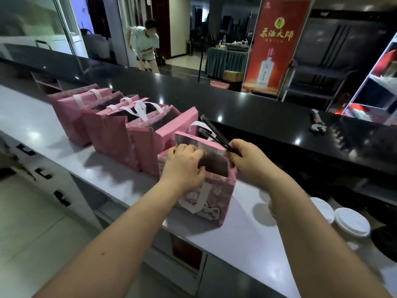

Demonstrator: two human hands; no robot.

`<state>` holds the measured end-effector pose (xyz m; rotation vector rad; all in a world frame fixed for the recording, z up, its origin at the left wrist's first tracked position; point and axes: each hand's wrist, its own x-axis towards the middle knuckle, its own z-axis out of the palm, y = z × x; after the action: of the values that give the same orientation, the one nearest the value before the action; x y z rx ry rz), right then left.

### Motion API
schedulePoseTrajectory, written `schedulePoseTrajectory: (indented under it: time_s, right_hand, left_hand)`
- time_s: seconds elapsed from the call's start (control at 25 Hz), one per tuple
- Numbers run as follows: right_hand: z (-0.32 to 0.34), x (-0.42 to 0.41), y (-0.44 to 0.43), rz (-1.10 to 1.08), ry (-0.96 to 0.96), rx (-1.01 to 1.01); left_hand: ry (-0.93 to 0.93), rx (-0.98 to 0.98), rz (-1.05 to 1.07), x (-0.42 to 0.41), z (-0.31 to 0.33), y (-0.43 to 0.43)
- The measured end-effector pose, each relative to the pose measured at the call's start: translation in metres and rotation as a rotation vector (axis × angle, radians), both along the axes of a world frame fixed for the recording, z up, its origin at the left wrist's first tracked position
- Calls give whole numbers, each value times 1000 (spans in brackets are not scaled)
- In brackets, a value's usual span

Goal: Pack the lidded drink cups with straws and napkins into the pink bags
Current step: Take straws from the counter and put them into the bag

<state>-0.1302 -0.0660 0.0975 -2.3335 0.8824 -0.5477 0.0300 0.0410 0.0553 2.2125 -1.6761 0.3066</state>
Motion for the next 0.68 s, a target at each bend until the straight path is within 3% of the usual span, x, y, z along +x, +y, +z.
schedulePoseTrajectory:
  time_s: [0.16, 0.36, 0.52, 0.68]
  right_hand:
    - [4, 37, -9, -15, -39, 7]
    - [-12, 74, -33, 12, -256, 184]
    - [-38, 108, -44, 58, -355, 301]
    - [-59, 113, -62, 79, -275, 326]
  left_hand:
    - [46, 20, -15, 39, -3, -14]
    - [41, 129, -31, 73, -7, -53]
    - [156, 215, -77, 97, -13, -74]
    - [299, 208, -180, 118, -17, -78]
